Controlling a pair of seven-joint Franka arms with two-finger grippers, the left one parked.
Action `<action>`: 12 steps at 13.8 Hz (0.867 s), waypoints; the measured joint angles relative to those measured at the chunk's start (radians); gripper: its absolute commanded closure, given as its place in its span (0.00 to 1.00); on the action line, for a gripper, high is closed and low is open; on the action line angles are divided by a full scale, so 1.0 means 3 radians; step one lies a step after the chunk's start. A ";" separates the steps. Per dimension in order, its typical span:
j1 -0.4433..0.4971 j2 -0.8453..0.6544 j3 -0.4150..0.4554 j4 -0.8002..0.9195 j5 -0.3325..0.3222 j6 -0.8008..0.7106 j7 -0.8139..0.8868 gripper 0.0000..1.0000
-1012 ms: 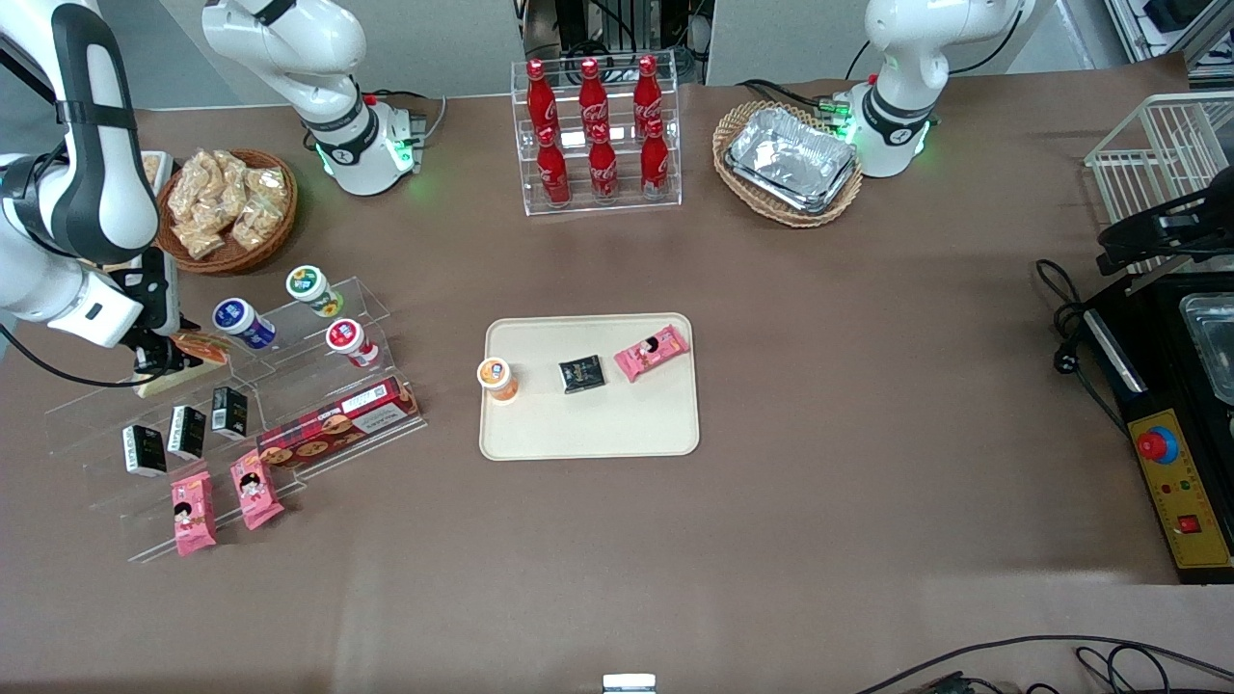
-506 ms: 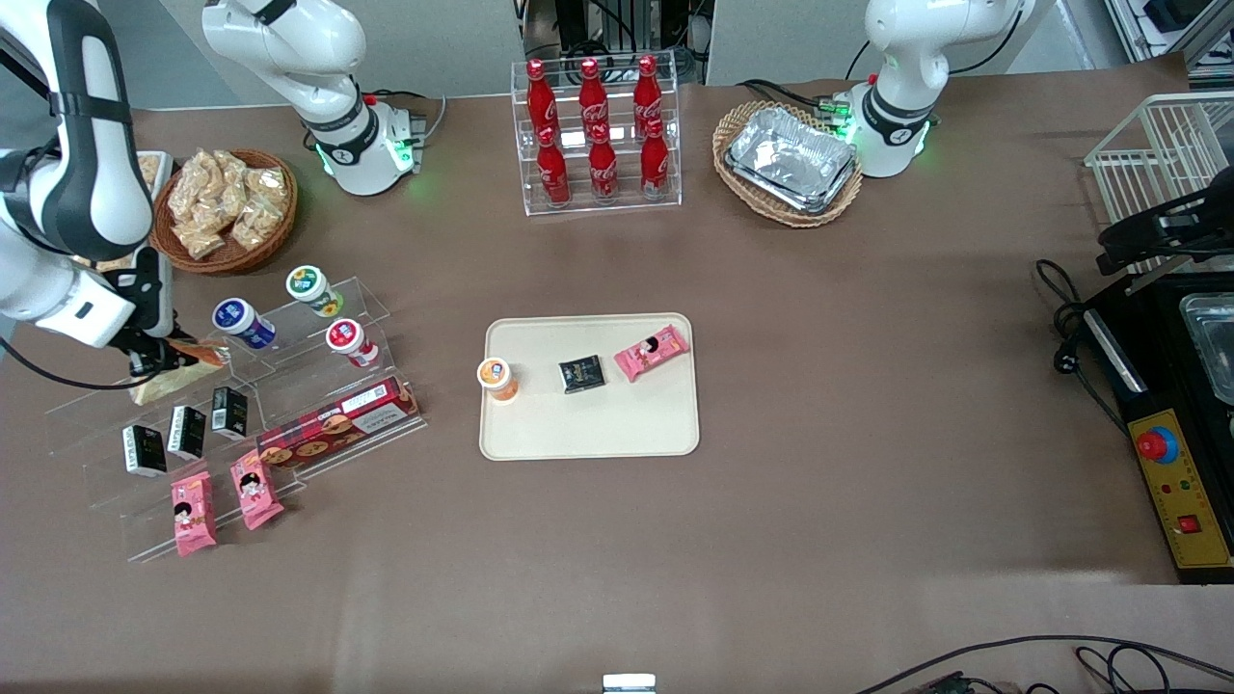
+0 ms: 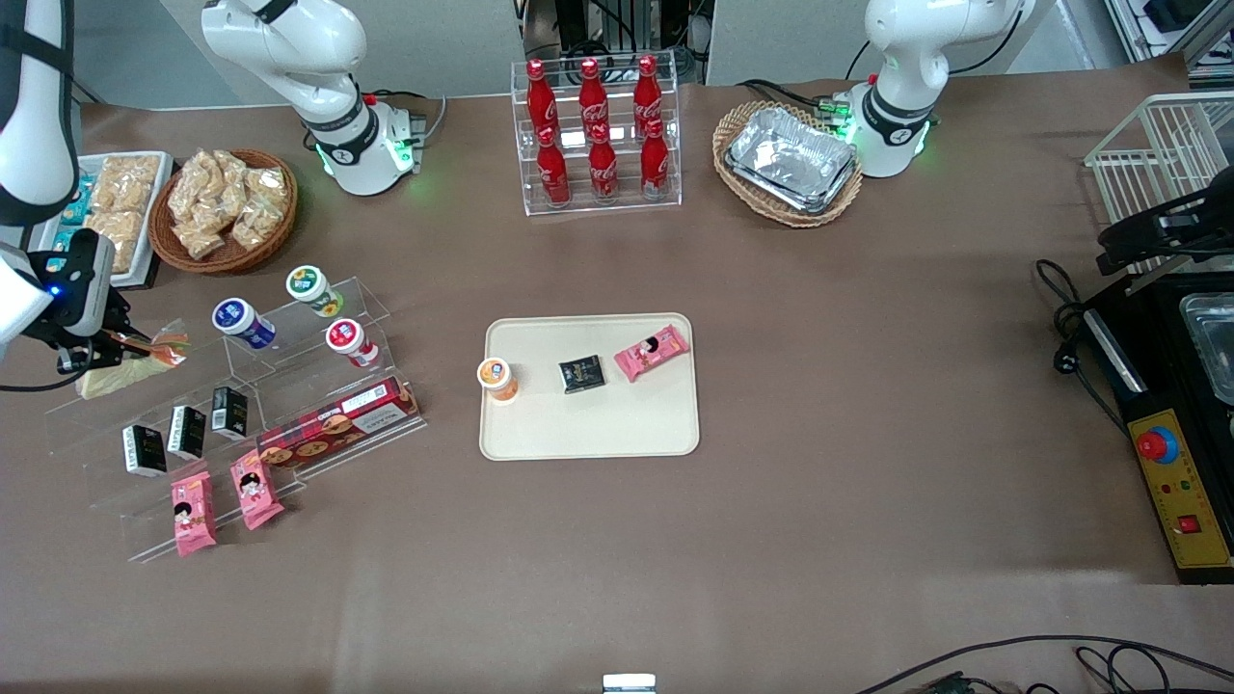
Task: Place sandwich on tray
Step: 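Lift the sandwich off the rack and carry it toward the cream tray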
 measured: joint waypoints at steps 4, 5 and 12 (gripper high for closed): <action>0.0578 0.0015 0.0017 0.0265 0.0005 -0.0112 0.0938 1.00; 0.0733 0.0032 0.0022 0.0311 0.0006 -0.0116 0.1185 1.00; 0.1856 0.0659 0.0033 0.0839 0.0008 -0.0110 0.2914 1.00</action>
